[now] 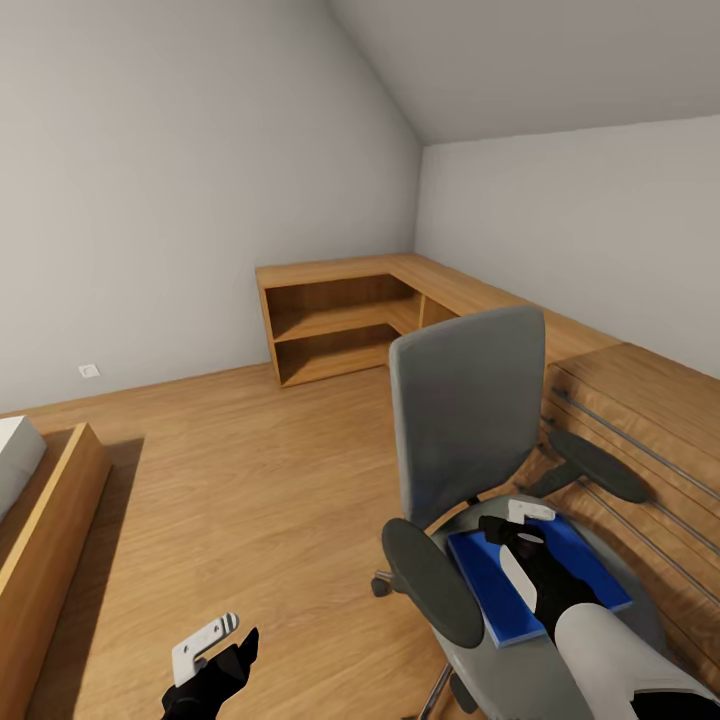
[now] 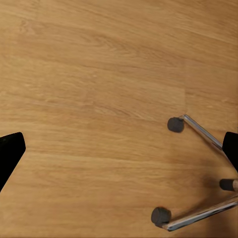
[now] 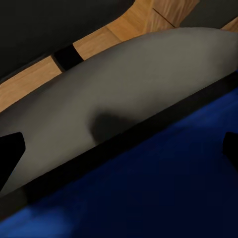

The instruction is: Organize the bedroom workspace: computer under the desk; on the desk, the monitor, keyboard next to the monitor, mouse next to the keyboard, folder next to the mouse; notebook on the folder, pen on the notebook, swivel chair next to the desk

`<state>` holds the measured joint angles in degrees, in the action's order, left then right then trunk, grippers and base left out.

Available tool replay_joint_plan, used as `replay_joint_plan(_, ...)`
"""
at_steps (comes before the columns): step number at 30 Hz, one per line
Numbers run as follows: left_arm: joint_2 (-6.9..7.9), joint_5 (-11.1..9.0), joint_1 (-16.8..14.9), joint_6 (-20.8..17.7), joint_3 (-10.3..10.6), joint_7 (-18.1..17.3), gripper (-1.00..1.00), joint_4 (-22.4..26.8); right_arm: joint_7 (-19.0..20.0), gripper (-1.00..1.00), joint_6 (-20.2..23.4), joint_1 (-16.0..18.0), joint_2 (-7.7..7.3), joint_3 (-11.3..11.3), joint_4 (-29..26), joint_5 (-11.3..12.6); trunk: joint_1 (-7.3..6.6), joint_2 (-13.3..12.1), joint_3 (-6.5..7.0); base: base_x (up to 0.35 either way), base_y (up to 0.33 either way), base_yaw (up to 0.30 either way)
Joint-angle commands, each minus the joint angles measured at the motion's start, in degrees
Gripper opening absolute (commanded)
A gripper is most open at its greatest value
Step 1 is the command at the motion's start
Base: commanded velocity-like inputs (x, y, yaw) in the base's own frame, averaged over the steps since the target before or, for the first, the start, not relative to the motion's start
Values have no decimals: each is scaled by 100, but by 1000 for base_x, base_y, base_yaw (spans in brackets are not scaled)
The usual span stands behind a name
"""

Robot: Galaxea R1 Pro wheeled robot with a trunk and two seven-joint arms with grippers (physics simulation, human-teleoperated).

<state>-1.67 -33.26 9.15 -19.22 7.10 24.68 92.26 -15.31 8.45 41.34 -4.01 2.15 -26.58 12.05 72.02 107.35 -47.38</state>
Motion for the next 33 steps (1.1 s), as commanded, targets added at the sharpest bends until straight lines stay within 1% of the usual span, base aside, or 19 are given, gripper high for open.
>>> replay_joint_plan(1, 0, -48, -1, -10, 3, 39, 100, 11, -24, 100, 30, -3, -4, 13, 48, 97, 1, 1, -5, 0, 0, 0)
replay_joint_plan(9, 2, -40, -1, -4, 10, 34, 100, 5, -25, 100, 29, -4, -4, 13, 48, 97, 1, 1, -5, -5, 0, 0)
replay_joint_plan(16, 1, -27, -1, -8, 10, 29, 100, 3, -24, 100, 28, -4, -4, 14, 48, 97, 1, 1, -5, -211, 0, 0)
replay_joint_plan(23, 4, -22, -1, -3, 10, 28, 100, 3, -22, 100, 32, -4, -4, 14, 48, 96, 1, 1, -5, -72, 0, 0)
replay_joint_plan(29, 0, -22, -1, -3, 10, 28, 100, 3, -17, 100, 26, -3, -4, 14, 48, 96, 1, 1, -5, -233, 0, 0)
replay_joint_plan(33, 1, -22, -1, -3, 10, 28, 100, 3, -19, 100, 25, -3, -4, 14, 48, 96, 1, 1, -5, -130, 0, 0)
